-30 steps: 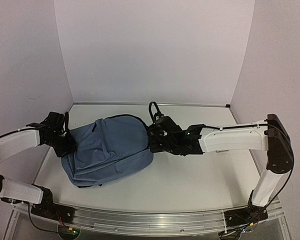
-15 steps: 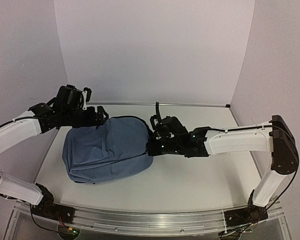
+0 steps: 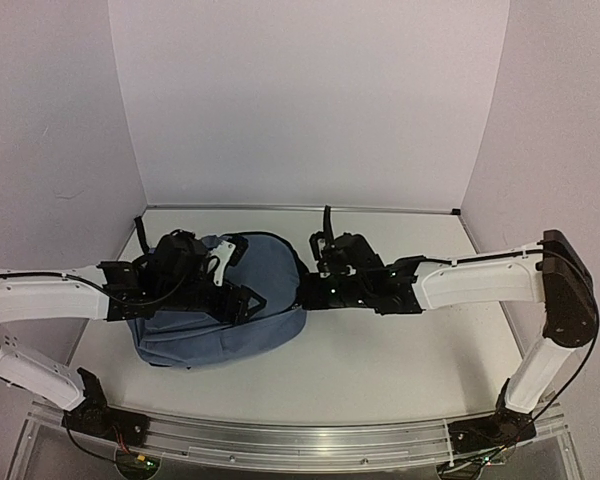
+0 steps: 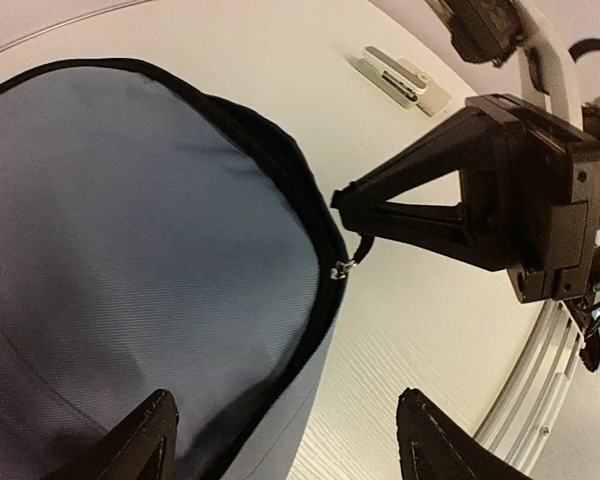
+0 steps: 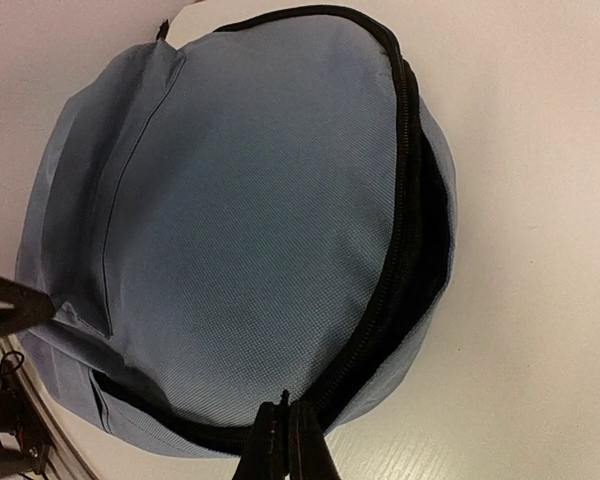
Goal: Pack the student bag
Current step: Zip the student bag at the center of the board.
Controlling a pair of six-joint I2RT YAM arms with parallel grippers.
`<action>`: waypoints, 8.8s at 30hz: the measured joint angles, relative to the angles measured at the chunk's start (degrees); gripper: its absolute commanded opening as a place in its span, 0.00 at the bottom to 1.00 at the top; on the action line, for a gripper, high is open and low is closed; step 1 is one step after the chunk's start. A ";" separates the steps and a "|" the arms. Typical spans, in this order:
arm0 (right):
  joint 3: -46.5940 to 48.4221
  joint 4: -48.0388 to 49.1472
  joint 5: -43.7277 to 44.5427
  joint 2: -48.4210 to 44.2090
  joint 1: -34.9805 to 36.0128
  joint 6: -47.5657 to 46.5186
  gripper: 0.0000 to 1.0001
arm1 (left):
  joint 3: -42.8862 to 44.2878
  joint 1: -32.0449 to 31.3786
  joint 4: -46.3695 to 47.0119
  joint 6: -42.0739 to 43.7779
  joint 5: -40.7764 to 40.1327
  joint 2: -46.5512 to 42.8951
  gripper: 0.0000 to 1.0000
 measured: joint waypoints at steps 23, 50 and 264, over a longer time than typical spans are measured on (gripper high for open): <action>-2.80 3.24 -2.41 -1.05 -1.55 3.23 0.00 | 3.46 -7.25 7.84 3.55 -5.28 15.89 0.28; -3.88 4.18 -5.48 -1.13 -7.25 4.34 0.00 | 7.79 -12.09 2.73 1.43 -9.87 19.36 0.00; -5.78 9.75 -15.11 3.43 -15.58 9.40 0.00 | 6.04 -17.59 -8.56 -3.79 -3.01 12.75 0.00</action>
